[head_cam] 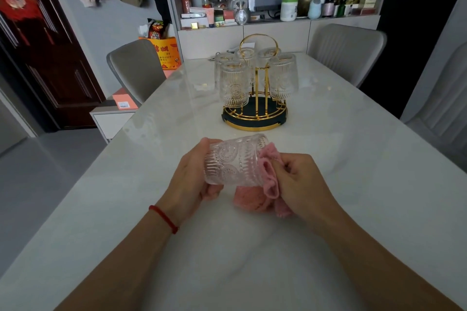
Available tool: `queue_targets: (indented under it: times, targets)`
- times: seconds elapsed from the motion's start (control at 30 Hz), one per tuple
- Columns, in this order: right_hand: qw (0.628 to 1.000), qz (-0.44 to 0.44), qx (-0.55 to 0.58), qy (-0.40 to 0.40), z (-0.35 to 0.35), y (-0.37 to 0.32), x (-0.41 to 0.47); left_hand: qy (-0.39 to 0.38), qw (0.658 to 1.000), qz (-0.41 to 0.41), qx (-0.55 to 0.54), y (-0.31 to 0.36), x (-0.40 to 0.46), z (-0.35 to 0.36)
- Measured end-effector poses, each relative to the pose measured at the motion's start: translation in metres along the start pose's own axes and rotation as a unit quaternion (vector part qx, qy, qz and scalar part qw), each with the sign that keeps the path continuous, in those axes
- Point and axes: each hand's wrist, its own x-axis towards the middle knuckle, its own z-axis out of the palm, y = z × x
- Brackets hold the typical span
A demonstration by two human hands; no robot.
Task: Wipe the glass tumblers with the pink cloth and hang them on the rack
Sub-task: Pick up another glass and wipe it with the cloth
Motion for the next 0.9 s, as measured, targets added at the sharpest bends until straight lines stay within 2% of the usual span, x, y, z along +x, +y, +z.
queue_targets:
  times: [0.2, 0.27, 0.33, 0.43, 0.53, 0.67, 0.77, 0.83, 0.9]
  targets:
    - [0.999, -0.007, -0.014, 0.028, 0.003, -0.001, -0.002, -0.083, 0.990, -0.109, 0.015, 0.005, -0.005, -0.009]
    - [0.999, 0.011, -0.001, 0.052, 0.005, 0.000, -0.002, -0.109, 0.989, -0.074, -0.061, 0.002, -0.007, -0.007]
    - [0.997, 0.041, 0.029, 0.058, 0.004, 0.000, -0.002, -0.132, 0.983, 0.004, -0.126, -0.001, -0.009, -0.004]
    - [0.996, 0.050, 0.064, 0.030, 0.003, -0.003, -0.005, -0.064, 0.993, 0.075, -0.067, -0.001, -0.010, 0.001]
    - [0.997, 0.040, 0.059, 0.011, 0.002, -0.006, -0.006, 0.016, 0.996, 0.083, 0.030, 0.001, -0.006, 0.001]
    - [0.996, 0.057, 0.070, 0.025, 0.000, -0.006, -0.005, -0.009, 0.998, 0.017, 0.061, 0.004, -0.006, 0.001]
    - [0.987, 0.112, 0.101, 0.047, 0.002, -0.009, -0.008, -0.038, 0.999, 0.013, 0.005, 0.001, -0.010, 0.005]
    - [0.976, 0.150, 0.145, 0.057, 0.002, -0.010, -0.008, -0.054, 0.997, 0.051, -0.029, -0.001, -0.011, 0.006]
    - [0.973, 0.159, 0.163, 0.038, 0.002, -0.011, -0.009, -0.033, 0.992, 0.120, 0.034, -0.003, -0.009, 0.008]
